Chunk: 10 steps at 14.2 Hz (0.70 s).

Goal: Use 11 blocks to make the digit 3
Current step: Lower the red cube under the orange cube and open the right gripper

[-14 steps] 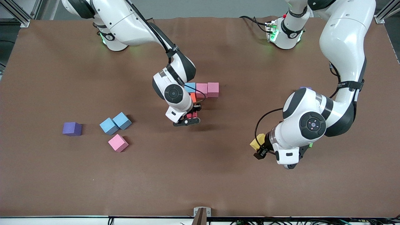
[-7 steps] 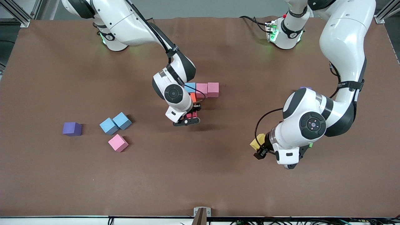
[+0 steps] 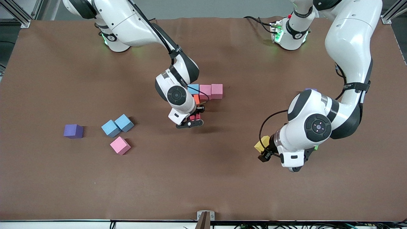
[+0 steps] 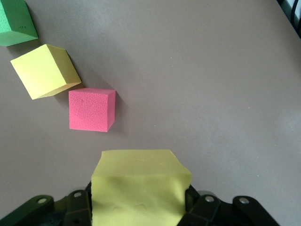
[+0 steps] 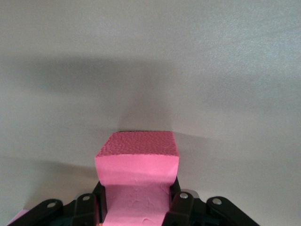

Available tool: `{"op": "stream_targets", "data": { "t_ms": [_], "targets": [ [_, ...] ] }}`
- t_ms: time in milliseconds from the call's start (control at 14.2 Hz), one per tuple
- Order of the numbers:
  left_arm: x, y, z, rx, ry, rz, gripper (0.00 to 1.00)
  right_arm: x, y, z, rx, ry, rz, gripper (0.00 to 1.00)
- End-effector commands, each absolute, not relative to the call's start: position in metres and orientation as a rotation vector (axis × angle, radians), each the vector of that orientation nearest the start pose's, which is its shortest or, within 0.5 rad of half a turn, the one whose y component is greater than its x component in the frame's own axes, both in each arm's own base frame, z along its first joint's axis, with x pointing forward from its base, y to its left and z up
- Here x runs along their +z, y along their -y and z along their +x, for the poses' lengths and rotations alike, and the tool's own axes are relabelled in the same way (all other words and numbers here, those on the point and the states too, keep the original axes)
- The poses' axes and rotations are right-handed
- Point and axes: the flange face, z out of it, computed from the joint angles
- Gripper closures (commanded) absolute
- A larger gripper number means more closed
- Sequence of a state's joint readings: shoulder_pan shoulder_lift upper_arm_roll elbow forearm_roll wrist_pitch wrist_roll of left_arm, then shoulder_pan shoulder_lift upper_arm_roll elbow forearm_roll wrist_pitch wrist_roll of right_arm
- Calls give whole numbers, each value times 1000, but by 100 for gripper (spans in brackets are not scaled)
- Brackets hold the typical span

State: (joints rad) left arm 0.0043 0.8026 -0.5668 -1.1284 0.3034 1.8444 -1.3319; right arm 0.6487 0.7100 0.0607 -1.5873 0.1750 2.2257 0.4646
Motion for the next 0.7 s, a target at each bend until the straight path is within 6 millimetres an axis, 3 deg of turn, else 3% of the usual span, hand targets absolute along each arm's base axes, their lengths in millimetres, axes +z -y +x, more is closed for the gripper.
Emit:
{"op": "stream_targets", "data": {
  "t_ms": [0, 421, 632],
  "targets": [
    [382, 263, 698, 145, 1303, -2928, 99, 221, -447, 513, 242, 184, -3034, 71],
    [379, 267, 694, 163, 1282, -2925, 99, 219, -448, 511, 250, 190, -3034, 71],
    [368, 274, 690, 185, 1182, -2958, 99, 219, -448, 511, 252, 188, -3035, 70]
  ]
}}
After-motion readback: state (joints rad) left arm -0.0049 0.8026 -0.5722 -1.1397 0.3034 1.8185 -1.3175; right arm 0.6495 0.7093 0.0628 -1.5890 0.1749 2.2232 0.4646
